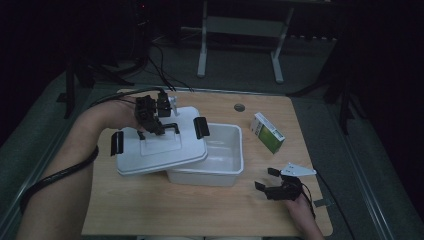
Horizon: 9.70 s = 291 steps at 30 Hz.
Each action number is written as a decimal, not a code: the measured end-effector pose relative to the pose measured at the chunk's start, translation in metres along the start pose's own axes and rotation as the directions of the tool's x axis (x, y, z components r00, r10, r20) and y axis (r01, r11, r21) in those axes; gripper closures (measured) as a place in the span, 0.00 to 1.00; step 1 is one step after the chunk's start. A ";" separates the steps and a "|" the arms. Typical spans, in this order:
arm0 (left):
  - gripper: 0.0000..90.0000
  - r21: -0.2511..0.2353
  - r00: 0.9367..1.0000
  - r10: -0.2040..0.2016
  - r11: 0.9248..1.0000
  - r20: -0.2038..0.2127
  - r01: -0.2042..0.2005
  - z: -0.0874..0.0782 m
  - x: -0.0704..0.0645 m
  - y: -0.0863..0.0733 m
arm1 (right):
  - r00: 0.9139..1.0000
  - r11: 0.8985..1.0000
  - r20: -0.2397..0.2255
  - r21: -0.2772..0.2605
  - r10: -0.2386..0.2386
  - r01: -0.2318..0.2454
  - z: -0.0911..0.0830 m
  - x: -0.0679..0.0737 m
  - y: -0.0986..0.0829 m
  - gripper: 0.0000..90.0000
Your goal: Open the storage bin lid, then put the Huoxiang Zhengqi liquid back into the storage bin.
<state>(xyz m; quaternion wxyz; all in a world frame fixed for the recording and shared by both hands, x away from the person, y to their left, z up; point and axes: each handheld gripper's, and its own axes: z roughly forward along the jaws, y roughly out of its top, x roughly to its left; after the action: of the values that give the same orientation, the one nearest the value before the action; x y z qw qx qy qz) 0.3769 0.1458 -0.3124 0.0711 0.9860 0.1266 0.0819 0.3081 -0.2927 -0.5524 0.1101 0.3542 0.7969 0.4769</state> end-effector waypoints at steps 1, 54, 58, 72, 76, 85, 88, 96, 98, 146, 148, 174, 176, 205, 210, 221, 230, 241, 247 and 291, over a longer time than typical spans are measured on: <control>0.93 0.000 1.000 -0.009 1.000 -0.002 0.009 -0.001 0.000 -0.005 | 1.000 1.000 0.000 0.000 0.000 0.000 0.000 0.000 0.000 0.15; 0.93 0.036 0.944 -0.326 0.945 0.051 0.325 0.099 -0.002 -0.157 | 1.000 1.000 0.006 0.010 0.005 -0.006 0.001 0.000 0.000 0.15; 0.93 0.056 0.944 -0.326 0.945 0.053 0.323 0.112 -0.002 -0.154 | 1.000 1.000 0.004 0.009 0.005 -0.005 0.001 0.000 -0.001 0.15; 0.93 0.074 0.941 -0.332 0.942 0.072 0.327 0.138 0.000 -0.145 | 1.000 1.000 0.005 0.011 -0.004 0.004 0.001 0.002 0.000 0.15; 0.93 0.086 0.941 -0.330 0.942 0.075 0.323 0.142 0.000 -0.141 | 1.000 1.000 0.006 0.007 -0.001 0.001 0.000 0.001 0.000 0.15; 0.93 0.096 0.941 -0.328 0.943 0.083 0.320 0.151 0.000 -0.135 | 1.000 1.000 0.009 0.006 0.005 -0.005 -0.001 0.000 -0.001 0.15; 0.93 0.093 0.938 -0.337 0.940 0.085 0.329 0.151 0.001 -0.132 | 1.000 1.000 0.008 0.006 0.004 -0.004 -0.001 0.000 -0.001 0.15; 0.81 0.054 0.933 -0.349 0.937 0.086 0.345 0.145 0.003 -0.132 | 1.000 1.000 0.000 0.010 0.001 -0.001 0.000 0.000 -0.002 0.16; 0.75 0.048 0.936 -0.345 0.938 0.073 0.342 0.141 0.004 -0.131 | 1.000 1.000 0.001 0.007 0.006 -0.006 0.000 0.000 -0.001 0.16; 0.57 0.086 0.911 -0.401 0.915 0.096 0.393 0.134 -0.002 -0.141 | 0.979 0.993 0.202 0.108 0.025 -0.047 -0.034 -0.073 0.117 0.40; 0.57 0.088 0.912 -0.400 0.916 0.093 0.392 0.134 -0.002 -0.141 | 0.979 0.990 0.201 0.132 0.022 -0.049 -0.028 -0.078 0.122 0.41; 0.57 0.098 0.907 -0.406 0.913 0.109 0.397 0.139 -0.002 -0.142 | 0.976 0.913 0.216 0.399 -0.007 -0.081 0.031 -0.119 0.147 0.49; 0.57 0.097 0.909 -0.403 0.914 0.109 0.394 0.138 -0.002 -0.142 | 0.977 0.900 0.211 0.429 -0.010 -0.083 0.034 -0.118 0.150 0.51; 0.57 0.106 0.911 -0.398 0.916 0.104 0.388 0.143 -0.001 -0.138 | 0.977 0.722 0.202 0.686 -0.067 -0.092 0.067 -0.113 0.169 0.67; 0.57 0.106 0.910 -0.401 0.915 0.105 0.390 0.145 -0.002 -0.137 | 0.977 0.719 0.203 0.689 -0.070 -0.092 0.067 -0.113 0.169 0.70; 0.57 0.109 0.908 -0.407 0.912 0.102 0.396 0.142 -0.002 -0.139 | 0.979 0.745 0.193 0.662 -0.060 -0.084 0.054 -0.110 0.171 0.71; 0.57 0.108 0.910 -0.403 0.913 0.096 0.393 0.141 -0.001 -0.137 | 0.982 0.741 0.172 0.668 -0.077 -0.059 0.040 -0.101 0.179 0.71; 0.57 0.120 0.911 -0.400 0.914 0.096 0.388 0.142 -0.001 -0.137 | 0.983 0.764 0.131 0.645 -0.129 0.014 0.011 -0.081 0.199 0.71; 0.57 0.114 0.911 -0.402 0.913 0.093 0.391 0.139 -0.001 -0.137 | 0.985 0.782 0.095 0.620 -0.143 0.054 -0.006 -0.069 0.212 0.71; 0.57 0.126 0.916 -0.389 0.918 0.094 0.377 0.136 -0.004 -0.134 | 0.863 0.734 -0.325 0.458 -0.387 0.502 0.008 0.076 0.275 0.71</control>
<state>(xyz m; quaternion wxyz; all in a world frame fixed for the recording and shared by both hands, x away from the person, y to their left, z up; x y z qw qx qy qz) 0.3653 0.2565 -0.4672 0.0408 0.9475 0.3170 0.0016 0.3838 -0.1556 -0.3139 0.0357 0.1168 0.9648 0.2331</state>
